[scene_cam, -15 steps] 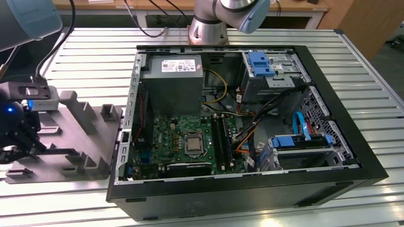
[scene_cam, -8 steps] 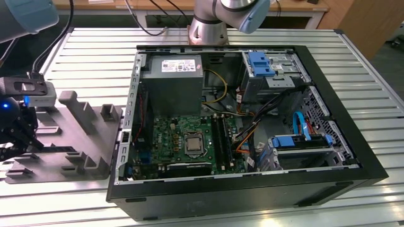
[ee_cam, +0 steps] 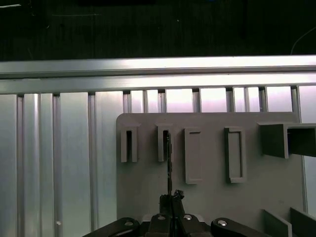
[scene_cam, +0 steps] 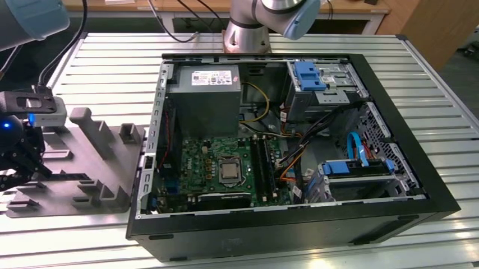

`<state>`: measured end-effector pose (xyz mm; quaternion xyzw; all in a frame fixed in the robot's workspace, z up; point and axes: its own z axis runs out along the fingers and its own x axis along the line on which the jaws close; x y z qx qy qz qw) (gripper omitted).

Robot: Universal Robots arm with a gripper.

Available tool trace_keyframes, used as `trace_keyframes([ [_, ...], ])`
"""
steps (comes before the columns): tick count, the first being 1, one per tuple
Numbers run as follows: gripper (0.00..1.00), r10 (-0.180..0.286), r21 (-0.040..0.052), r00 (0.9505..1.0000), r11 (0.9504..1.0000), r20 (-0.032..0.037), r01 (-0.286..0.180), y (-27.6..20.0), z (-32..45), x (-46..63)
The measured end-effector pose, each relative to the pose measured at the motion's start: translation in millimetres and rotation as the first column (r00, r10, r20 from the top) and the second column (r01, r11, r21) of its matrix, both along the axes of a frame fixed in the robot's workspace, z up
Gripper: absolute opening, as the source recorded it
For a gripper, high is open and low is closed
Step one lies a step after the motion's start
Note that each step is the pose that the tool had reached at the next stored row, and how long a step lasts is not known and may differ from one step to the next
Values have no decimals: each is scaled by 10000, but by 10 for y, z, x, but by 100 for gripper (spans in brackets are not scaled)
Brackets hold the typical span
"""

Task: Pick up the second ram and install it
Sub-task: 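Pick up the second ram and move it above second insertion slot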

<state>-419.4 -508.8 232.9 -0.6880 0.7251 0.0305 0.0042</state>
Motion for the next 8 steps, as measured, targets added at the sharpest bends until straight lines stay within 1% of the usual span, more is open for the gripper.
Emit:
trace_keyframes([
  [3,12,0,2,10000,10000,0,0,0,2,0],
  [6,12,0,2,10000,10000,1,0,0,39,0],
  [8,12,0,1,10000,10000,-1,0,0,78,0],
])
